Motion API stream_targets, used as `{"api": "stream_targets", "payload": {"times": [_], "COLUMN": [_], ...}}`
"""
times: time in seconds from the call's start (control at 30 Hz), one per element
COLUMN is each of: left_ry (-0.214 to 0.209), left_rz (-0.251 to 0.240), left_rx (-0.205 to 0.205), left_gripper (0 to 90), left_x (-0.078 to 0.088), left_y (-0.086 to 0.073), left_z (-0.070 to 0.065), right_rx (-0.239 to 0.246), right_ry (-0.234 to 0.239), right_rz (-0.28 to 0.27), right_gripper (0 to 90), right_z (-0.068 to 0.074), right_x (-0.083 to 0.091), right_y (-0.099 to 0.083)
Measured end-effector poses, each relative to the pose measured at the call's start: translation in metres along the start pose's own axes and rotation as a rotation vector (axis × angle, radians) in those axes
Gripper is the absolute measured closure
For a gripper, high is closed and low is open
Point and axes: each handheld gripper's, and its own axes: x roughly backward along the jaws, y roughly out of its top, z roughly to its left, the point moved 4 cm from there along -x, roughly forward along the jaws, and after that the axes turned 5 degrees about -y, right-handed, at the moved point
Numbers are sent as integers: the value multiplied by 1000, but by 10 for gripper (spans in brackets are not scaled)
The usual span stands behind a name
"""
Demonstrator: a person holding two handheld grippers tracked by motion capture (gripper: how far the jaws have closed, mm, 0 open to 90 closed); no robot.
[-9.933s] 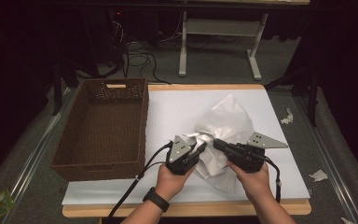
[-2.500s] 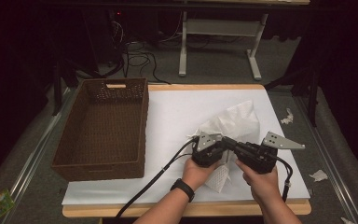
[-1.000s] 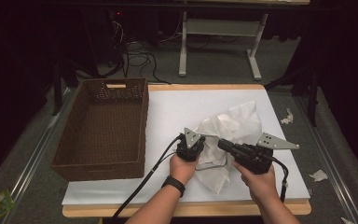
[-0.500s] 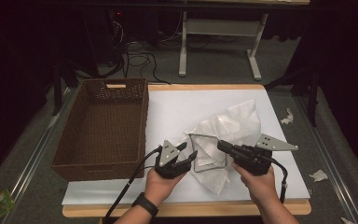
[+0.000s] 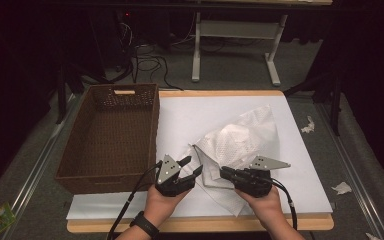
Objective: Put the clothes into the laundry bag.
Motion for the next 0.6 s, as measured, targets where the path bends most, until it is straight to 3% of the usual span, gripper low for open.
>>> {"api": "stream_targets", "payload": {"times": [0.1,0.23,0.27,0.3,0.37,0.47,0.53,0.6], "left_ry": [1,-5,-8,-10,-15,-23,-27,-30], "left_rz": [3,7,10,10,9,6,0,-6], "left_rx": [5,7,6,5,3,2,1,-2], "left_gripper": [476,472,471,471,471,471,470,471], "left_x": [-1,-4,-4,-4,-5,-4,-3,-2], "left_y": [0,-1,-2,-2,-1,0,1,3], "left_z": [2,2,1,0,-1,-4,-5,-6], "right_rx": [-10,-36,-42,-29,-28,-79,-92,-115], "right_ry": [-29,-135,-173,-251,-347,-406,-454,-469], "right_rz": [-58,-158,-159,-148,-124,-71,-15,39], "right_gripper": [676,625,607,595,562,496,472,425], "right_z": [-2,-18,-24,-31,-44,-60,-72,-83], "right_x": [14,49,57,67,77,80,74,64], "right_y": [10,20,18,13,1,-15,-26,-35]}}
